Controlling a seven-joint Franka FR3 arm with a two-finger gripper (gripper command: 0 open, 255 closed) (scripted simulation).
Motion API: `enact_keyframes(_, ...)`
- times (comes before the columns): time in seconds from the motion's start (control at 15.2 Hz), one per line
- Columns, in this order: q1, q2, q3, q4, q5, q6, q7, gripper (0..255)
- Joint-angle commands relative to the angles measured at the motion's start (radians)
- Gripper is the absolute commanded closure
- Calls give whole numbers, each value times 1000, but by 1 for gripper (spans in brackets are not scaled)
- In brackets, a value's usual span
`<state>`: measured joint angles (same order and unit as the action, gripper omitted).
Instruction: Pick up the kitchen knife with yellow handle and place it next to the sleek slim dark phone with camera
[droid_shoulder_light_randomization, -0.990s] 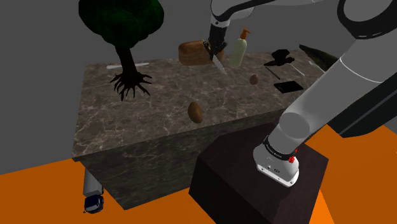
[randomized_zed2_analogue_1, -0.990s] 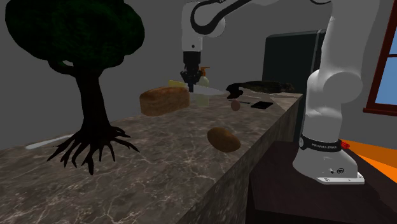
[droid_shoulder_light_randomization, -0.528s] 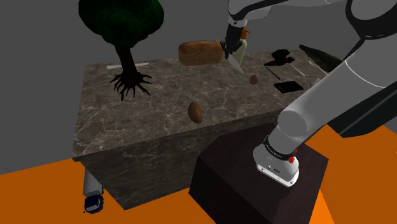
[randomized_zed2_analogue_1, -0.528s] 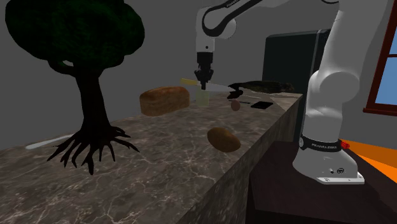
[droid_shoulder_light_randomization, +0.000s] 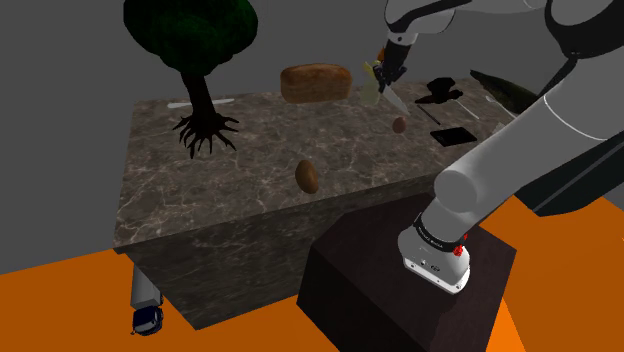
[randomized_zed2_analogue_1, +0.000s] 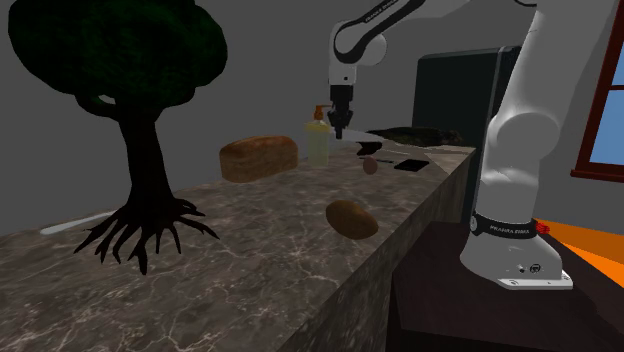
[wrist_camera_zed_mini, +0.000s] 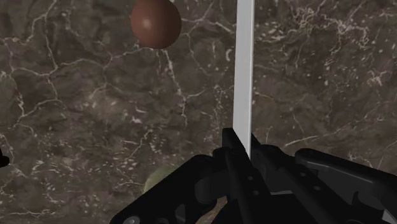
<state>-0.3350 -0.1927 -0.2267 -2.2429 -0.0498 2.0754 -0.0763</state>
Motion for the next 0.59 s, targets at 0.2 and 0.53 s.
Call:
enact_keyframes(0.2, -52, 21, -77, 36, -6, -12, -129, 255)
enact_keyframes(0.53, -109, 79, -163, 101, 7, -19, -279, 255)
